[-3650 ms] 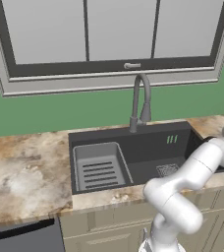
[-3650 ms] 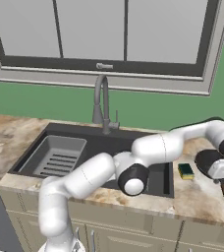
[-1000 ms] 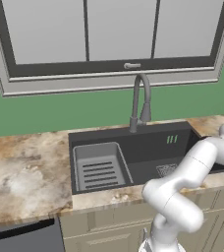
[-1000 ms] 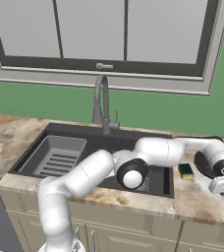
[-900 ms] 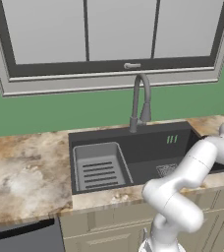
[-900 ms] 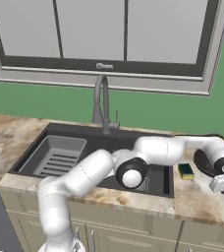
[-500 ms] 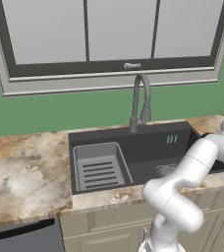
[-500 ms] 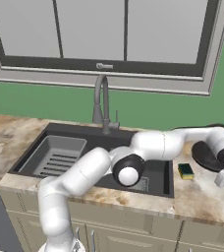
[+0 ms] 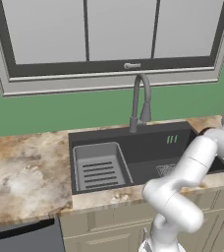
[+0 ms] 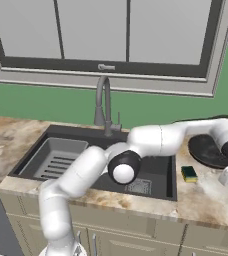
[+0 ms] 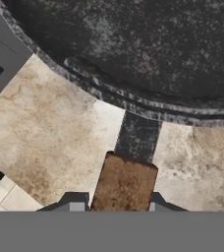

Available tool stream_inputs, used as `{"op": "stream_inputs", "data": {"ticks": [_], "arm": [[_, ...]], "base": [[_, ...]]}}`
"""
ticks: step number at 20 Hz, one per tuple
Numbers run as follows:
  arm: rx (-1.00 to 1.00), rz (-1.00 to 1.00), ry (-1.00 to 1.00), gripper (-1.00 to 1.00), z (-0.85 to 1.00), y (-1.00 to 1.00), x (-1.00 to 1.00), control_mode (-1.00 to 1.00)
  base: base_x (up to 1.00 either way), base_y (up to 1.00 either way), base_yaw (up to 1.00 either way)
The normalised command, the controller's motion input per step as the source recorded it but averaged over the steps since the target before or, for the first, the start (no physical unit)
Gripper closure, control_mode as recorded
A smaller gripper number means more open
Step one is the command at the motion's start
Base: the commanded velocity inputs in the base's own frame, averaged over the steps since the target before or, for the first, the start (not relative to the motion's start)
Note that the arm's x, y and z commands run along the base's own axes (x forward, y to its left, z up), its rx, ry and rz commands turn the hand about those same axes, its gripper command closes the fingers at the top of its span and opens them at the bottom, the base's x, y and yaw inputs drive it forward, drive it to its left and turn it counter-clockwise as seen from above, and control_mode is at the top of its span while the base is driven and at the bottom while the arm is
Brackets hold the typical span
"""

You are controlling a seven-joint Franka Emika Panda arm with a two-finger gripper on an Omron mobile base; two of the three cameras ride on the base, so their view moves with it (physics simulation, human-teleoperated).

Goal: Pick the pan and sponge and place them into the sink. Then turn on the water.

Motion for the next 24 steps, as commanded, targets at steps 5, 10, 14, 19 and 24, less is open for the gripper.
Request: {"op": "stream_inputs", "data": {"ticks": [5,10,14,19,24], "arm": [[-0.1,0.04,-0.07,1.0,0.05,0.53,-0.19,-1.0],[-0.13,0.02,-0.08,1.0,0.0,0.5,-0.2,-1.0],[-0.18,0.02,-0.09,1.0,-0.08,0.46,-0.2,-1.0],[-0.18,0.02,-0.06,1.0,-0.03,0.45,-0.21,-1.0],[-0.07,0.09,0.07,1.0,0.32,0.44,-0.19,-1.0]], "base": [[0.0,0.0,0.0],[0.0,0.0,0.0],[0.0,0.0,0.0],[0.0,0.0,0.0],[0.0,0.0,0.0]]}}
